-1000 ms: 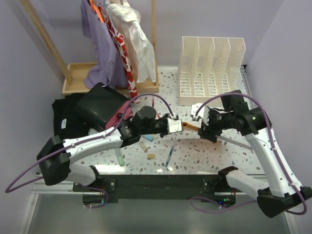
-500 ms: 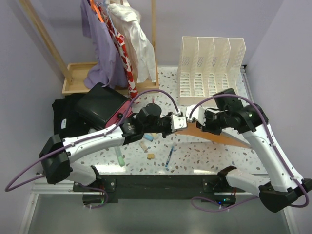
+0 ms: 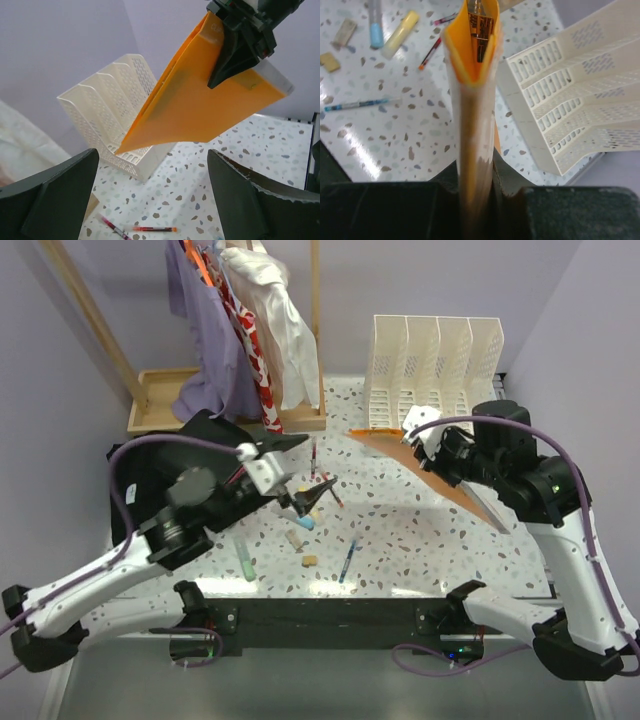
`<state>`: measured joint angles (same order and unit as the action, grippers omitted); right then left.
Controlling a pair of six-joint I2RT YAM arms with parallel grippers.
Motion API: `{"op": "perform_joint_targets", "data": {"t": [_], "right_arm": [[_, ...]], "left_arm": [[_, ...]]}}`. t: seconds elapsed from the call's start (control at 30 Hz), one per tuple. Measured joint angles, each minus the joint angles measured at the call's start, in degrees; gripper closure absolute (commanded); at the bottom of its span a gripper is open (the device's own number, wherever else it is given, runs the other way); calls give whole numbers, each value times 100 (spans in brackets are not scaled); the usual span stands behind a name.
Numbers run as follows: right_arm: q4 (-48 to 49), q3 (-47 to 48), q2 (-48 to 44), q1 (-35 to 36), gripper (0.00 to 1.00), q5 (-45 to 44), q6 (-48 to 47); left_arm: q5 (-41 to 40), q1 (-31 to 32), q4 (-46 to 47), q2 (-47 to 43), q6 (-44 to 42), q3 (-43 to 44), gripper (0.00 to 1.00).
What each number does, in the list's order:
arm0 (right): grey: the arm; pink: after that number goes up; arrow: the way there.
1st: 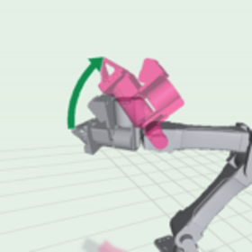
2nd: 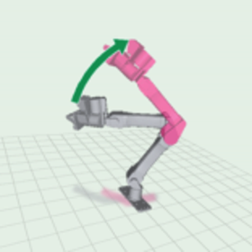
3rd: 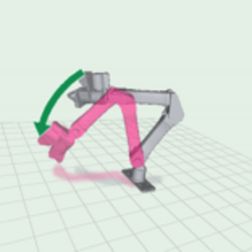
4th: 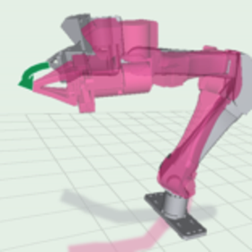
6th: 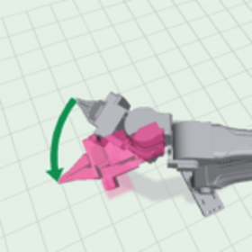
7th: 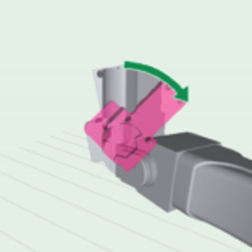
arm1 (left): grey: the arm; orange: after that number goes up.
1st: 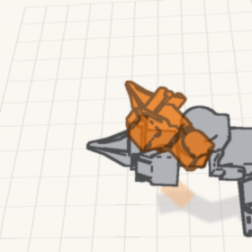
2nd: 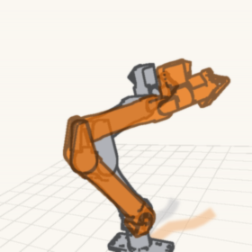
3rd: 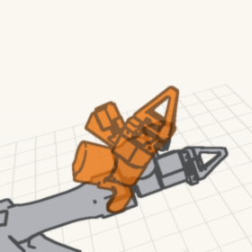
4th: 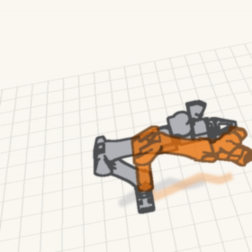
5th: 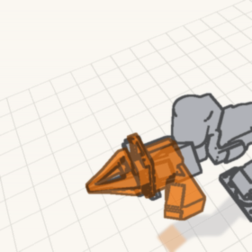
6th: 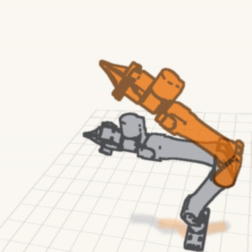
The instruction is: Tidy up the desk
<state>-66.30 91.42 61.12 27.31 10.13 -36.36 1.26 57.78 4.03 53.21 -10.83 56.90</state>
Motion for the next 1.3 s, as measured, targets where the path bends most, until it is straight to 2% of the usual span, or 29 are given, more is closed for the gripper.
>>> {"op": "perform_joint_targets", "data": {"t": [0.23, 0.43, 0.6, 0.73, 0.83, 1.1, 1.3], "right_arm": [[1174, 442, 186, -74, 100, -678, 868], [2830, 374, 249, -144, 100, -1657, 1779], [3967, 354, 439, -658, 100, -1919, 2625], [4994, -52, 627, -1401, 100, -1821, 3320], [5482, -280, 861, -1681, 100, -1742, 3609], [6605, -916, 1447, -2013, 100, -960, 3814], [7027, -992, 1504, -2037, 100, -881, 3897]], "left_arm": [[-826, 0, -293, -2406, 413, -1198, 3], [-1311, 0, -1019, -3460, 791, -1954, 1], [-1499, 0, -1425, -3622, 1032, -2020, 1], [-1532, 0, -1663, -3589, 1259, -2118, 1], [-1534, 0, -1751, -3591, 1390, -2304, 0], [-1486, 0, -1921, -3788, 1635, -2758, 0], [-1493, 0, -1908, -3877, 1690, -2758, 0]]}}
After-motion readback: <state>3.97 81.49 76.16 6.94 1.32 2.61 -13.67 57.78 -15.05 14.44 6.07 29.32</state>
